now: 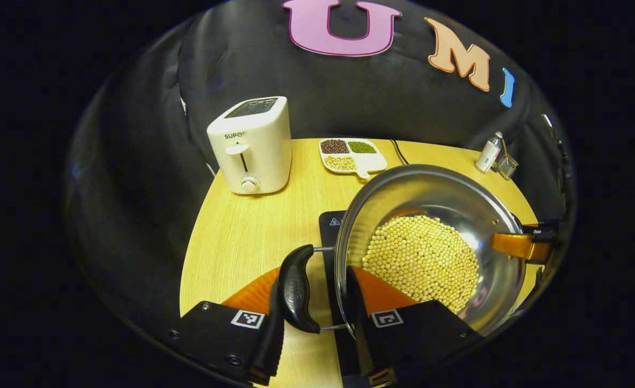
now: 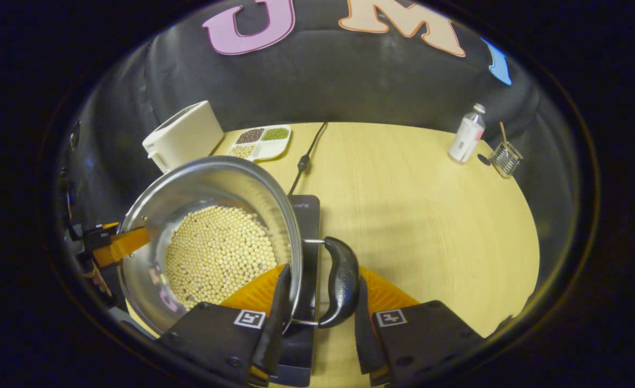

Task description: First push the handle of the pot to place it horizontally, then grasp the pot with both hands and set it on the induction cooktop.

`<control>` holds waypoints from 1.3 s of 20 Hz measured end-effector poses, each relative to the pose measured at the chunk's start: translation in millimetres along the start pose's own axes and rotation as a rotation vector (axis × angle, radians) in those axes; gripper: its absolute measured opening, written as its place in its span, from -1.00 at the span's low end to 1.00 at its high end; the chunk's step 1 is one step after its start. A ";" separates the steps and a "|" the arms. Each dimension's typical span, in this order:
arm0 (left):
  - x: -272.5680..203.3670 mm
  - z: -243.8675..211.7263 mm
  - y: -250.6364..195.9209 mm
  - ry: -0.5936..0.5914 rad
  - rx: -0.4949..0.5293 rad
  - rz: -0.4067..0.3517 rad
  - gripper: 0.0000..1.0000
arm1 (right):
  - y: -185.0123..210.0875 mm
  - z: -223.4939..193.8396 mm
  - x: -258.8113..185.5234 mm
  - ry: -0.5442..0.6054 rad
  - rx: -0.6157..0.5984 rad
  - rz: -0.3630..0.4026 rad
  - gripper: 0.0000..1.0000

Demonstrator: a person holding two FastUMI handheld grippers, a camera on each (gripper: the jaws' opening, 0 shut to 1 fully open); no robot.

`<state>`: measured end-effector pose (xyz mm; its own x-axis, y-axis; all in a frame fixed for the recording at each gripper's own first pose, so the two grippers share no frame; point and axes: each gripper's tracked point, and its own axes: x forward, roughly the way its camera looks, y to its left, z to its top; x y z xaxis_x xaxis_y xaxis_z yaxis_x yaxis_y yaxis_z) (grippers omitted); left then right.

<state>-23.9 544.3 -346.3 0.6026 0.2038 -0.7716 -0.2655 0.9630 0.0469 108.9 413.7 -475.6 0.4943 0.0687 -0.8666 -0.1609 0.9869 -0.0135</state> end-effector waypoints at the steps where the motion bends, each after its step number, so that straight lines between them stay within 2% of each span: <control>1: 0.4 -0.8 -0.6 0.005 0.007 0.010 0.21 | 0.1 -2.2 2.2 0.020 0.014 0.006 0.19; 4: 2.1 -2.4 0.3 -0.017 0.076 0.051 0.40 | 0.9 -13.5 0.8 0.108 0.080 0.046 0.36; 5: 1.4 -5.5 -0.9 -0.004 0.093 0.063 0.49 | -0.8 -11.8 0.6 0.115 0.097 0.050 0.32; 9: -6.7 -12.7 -2.0 0.046 0.116 0.094 0.66 | 0.3 -11.1 -12.0 0.098 0.076 0.075 0.41; 13: -16.7 -7.8 3.4 0.035 0.120 0.124 0.62 | -2.9 -3.3 -27.1 0.054 0.081 0.107 0.41; 15: -23.4 -1.1 6.1 0.009 0.132 0.144 0.51 | -5.1 -1.7 -33.6 0.051 0.093 0.122 0.41; 16: -26.5 2.8 7.1 -0.003 0.143 0.154 0.58 | -8.3 1.4 -37.1 0.042 0.101 0.124 0.38; 20: -42.8 16.7 7.1 -0.050 0.178 0.192 0.57 | -20.9 8.1 -53.4 0.011 0.123 0.135 0.36; 21: -48.4 20.5 2.8 -0.063 0.181 0.190 0.57 | -28.1 7.0 -57.6 0.006 0.119 0.129 0.35; 22: -54.0 22.6 -5.6 -0.074 0.183 0.183 0.57 | -34.1 7.2 -60.9 -0.003 0.120 0.130 0.24; 24: -64.7 26.6 -27.6 -0.099 0.174 0.144 0.56 | -43.2 5.0 -64.9 -0.015 0.125 0.137 0.32; 25: -69.6 26.1 -39.1 -0.105 0.156 0.132 0.53 | -49.7 1.4 -65.8 -0.019 0.119 0.139 0.21; 26: -74.4 24.6 -51.7 -0.106 0.129 0.119 0.53 | -57.8 -3.3 -65.7 -0.013 0.103 0.140 0.19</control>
<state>-36.5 483.7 -275.7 0.6502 0.3279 -0.6853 -0.2449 0.9444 0.2195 83.0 351.7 -419.6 0.4844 0.2081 -0.8497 -0.1412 0.9772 0.1588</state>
